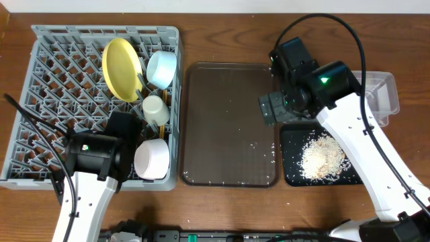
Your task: Sort waste into correct bins and load items into the dishwasher
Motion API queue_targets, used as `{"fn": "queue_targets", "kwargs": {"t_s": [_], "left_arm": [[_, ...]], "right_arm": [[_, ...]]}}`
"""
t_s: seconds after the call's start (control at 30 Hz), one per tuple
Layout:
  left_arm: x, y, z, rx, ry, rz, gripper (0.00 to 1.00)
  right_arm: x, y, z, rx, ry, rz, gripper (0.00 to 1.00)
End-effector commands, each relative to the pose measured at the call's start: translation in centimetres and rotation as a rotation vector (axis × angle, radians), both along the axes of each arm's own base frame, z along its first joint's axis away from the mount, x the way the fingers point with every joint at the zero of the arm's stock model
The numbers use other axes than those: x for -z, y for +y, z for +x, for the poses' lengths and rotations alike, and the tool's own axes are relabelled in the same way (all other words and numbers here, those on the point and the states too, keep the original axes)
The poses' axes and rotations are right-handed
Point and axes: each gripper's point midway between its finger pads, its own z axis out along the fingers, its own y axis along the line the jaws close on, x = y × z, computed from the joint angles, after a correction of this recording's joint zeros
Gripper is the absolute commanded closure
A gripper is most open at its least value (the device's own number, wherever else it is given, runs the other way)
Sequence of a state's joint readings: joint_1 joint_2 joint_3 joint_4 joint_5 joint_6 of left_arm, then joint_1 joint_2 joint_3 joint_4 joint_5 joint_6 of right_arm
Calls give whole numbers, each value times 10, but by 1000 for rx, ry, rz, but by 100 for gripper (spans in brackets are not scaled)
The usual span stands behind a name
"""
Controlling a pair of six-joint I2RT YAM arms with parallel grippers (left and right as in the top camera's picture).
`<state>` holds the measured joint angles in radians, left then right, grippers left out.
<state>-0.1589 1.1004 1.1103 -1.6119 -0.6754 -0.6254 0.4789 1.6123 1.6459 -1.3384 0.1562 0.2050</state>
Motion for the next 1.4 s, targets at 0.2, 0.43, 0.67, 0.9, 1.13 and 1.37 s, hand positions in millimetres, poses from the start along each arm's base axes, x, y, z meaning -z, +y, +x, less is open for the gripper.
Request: {"fn": "queue_targets", "kwargs": {"t_s": [0.2, 0.43, 0.67, 0.9, 1.13, 1.37], "left_arm": [[-4, 3, -14, -9, 60, 14, 7], [-4, 3, -14, -9, 60, 14, 6], [-4, 3, -14, -9, 60, 14, 6], [-4, 3, -14, -9, 60, 14, 7], [-4, 3, -14, -9, 60, 14, 7], [-4, 3, -14, -9, 60, 14, 7]], "right_arm": [[-5, -11, 1, -8, -29, -50, 1], [-5, -11, 1, -7, -27, -48, 1], [-27, -40, 14, 66, -146, -120, 1], [-108, -77, 5, 150, -434, -11, 1], [-213, -108, -25, 218, -875, 132, 1], [-233, -127, -69, 230, -1199, 199, 1]]}}
